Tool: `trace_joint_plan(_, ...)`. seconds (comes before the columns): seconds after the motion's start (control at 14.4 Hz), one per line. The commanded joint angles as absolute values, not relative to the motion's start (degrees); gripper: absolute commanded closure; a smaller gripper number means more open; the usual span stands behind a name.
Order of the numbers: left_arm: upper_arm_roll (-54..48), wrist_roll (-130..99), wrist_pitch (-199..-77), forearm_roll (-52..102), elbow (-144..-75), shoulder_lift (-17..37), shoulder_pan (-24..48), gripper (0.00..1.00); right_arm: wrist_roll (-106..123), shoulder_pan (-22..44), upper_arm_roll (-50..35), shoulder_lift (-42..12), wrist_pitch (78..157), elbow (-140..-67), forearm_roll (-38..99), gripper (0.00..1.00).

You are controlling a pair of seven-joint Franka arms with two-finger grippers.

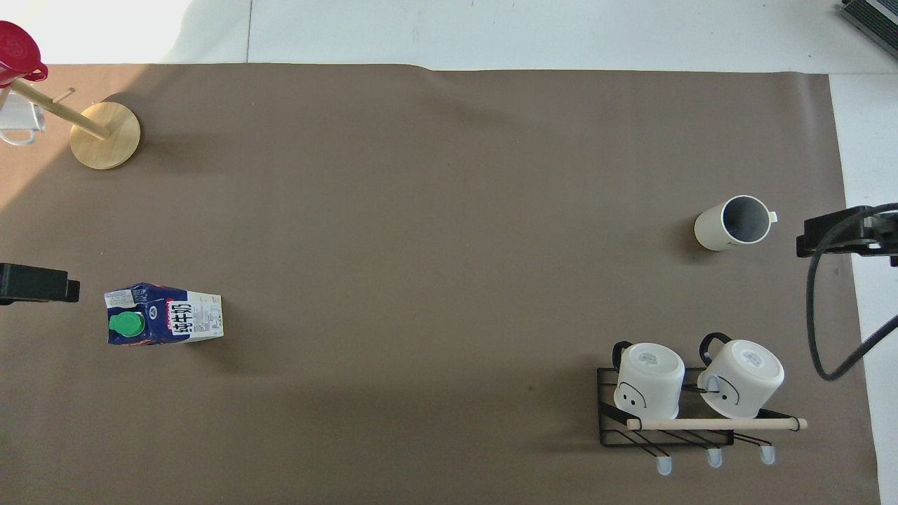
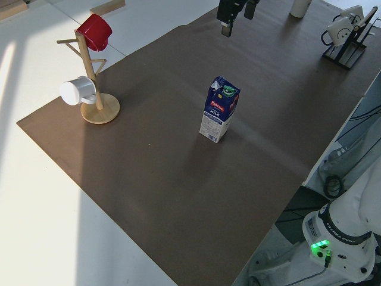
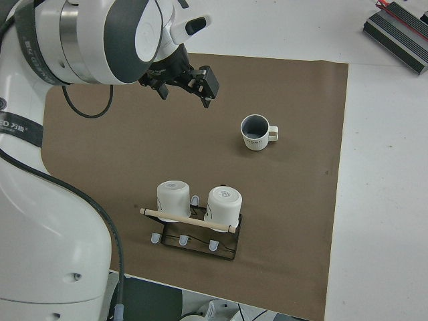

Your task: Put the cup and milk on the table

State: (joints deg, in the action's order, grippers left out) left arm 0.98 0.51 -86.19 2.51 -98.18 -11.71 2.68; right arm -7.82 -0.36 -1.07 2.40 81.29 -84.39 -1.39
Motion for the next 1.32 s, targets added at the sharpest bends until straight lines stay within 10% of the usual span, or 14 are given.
trace_joint_plan(0.0, 0.53, 0.7, -85.61, 2.55, -98.35, -12.04, 1.93, 0.0, -7.12, -0.62, -0.7, 3.16, 81.65, -85.08, -0.7, 0.0)
trace_joint_plan(1.25, 0.53, 0.7, -85.52, 2.55, -98.35, -12.04, 2.02, 0.0, -6.86, -0.53, -0.79, 2.29, 84.11, -84.81, -0.79, 0.0)
